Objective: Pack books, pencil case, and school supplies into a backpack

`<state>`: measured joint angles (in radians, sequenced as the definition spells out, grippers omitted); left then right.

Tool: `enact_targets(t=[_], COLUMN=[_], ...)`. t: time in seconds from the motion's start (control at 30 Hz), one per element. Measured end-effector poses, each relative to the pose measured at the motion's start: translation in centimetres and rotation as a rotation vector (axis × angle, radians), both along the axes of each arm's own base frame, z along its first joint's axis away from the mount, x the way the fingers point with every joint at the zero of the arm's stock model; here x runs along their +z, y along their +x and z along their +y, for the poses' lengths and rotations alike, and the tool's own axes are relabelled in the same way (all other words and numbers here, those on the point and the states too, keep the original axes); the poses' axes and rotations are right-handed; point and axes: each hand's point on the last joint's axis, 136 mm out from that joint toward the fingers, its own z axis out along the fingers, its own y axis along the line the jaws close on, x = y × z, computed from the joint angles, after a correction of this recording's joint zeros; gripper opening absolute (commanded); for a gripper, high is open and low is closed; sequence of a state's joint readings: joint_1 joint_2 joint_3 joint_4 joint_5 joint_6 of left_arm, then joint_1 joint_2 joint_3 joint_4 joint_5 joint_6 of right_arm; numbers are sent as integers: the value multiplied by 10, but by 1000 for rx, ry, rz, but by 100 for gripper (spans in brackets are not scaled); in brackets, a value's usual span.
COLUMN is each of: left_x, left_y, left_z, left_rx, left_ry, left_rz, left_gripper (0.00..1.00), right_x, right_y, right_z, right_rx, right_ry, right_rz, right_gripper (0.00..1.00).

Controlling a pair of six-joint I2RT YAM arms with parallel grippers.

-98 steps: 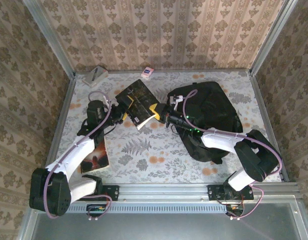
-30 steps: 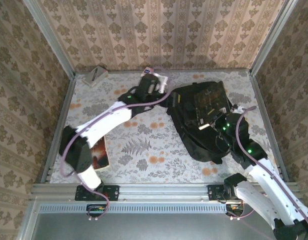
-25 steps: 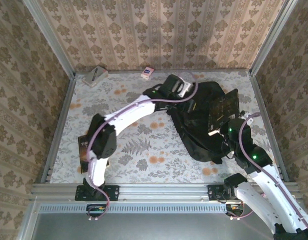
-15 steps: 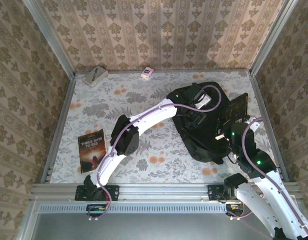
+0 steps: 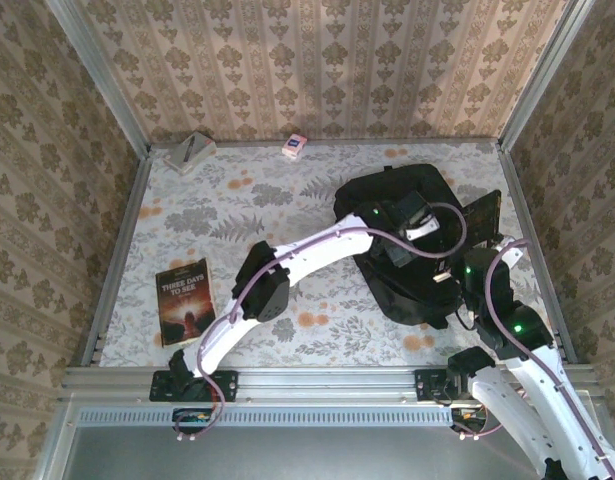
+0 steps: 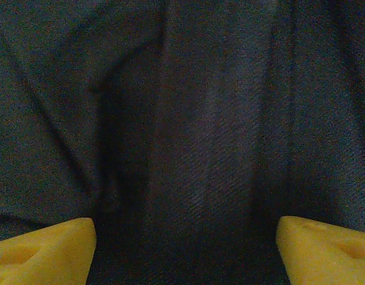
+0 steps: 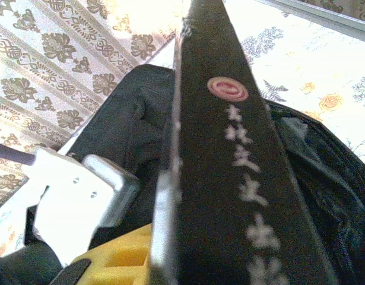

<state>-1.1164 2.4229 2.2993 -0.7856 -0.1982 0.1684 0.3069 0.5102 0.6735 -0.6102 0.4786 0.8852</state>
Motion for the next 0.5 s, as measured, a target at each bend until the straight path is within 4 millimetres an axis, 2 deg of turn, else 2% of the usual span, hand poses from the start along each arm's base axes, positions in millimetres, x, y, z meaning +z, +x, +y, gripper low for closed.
enact_targets(t=[0.07,0.33,0.37,0.5], left_x=[-7,-16,-17,-25], left_y=[-2,9,11,21], left_z=[-1,5,7,20], left_rx=[-7,20,30,96], left_ry=[29,67,65,45], left_rz=[-24,-56,-53,-24], left_gripper=[69,4,0,0], right_x=[-1,2,2,2], right_y=[0,-2,-2,-1], right_z=[0,-2,-2,-1], right_rx=[-1,-3,-3,4], right_ry=[3,15,16,25], right_rz=[2,-12,-13,-12], right_gripper=[0,0,0,0])
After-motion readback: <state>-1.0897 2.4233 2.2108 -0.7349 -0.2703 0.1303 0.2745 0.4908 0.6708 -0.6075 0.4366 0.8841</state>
